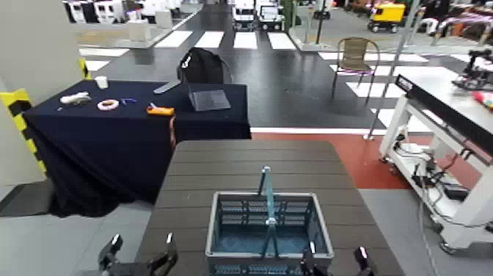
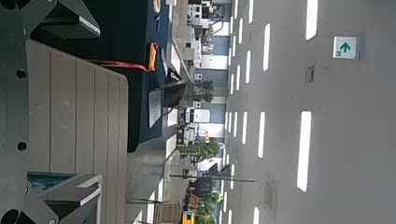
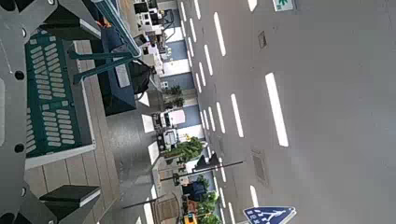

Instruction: Place the crate on the table.

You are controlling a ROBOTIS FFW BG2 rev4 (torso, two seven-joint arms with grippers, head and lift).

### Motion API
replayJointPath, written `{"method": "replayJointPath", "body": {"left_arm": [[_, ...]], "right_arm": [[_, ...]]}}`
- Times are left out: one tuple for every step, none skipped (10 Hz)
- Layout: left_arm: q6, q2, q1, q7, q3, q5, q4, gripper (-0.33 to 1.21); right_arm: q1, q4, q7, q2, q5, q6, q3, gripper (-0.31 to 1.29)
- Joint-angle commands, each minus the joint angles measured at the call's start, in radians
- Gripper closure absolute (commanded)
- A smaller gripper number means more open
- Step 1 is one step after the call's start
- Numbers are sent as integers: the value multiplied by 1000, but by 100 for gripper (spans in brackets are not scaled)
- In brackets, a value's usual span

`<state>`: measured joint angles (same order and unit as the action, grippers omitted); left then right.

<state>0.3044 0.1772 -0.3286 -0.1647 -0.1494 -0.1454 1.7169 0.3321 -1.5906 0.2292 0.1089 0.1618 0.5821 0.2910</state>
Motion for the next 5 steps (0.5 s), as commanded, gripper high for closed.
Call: {"method": "replayJointPath", "body": {"left_arm": [[35,-2,-33,-6,22,43,0,11],[38,-4,-33,-9,22,47,0,11],[36,-4,-30,-9,21,50,0,11],[36,-4,-30,-9,21,50,-2,11],[36,-4,-27,-9,19,50,-3,11]], "right_arm": [[4,-3,-4,-2,-2,1,-4,13],[4,-3,-2,-2,-2,1,-6,13],[4,-3,-2,-2,-5,-1,-7,13],[4,-5,-4,-2,-7,-13,-10,13],[4,-6,-7,-2,-7,-13,-12,13]]}}
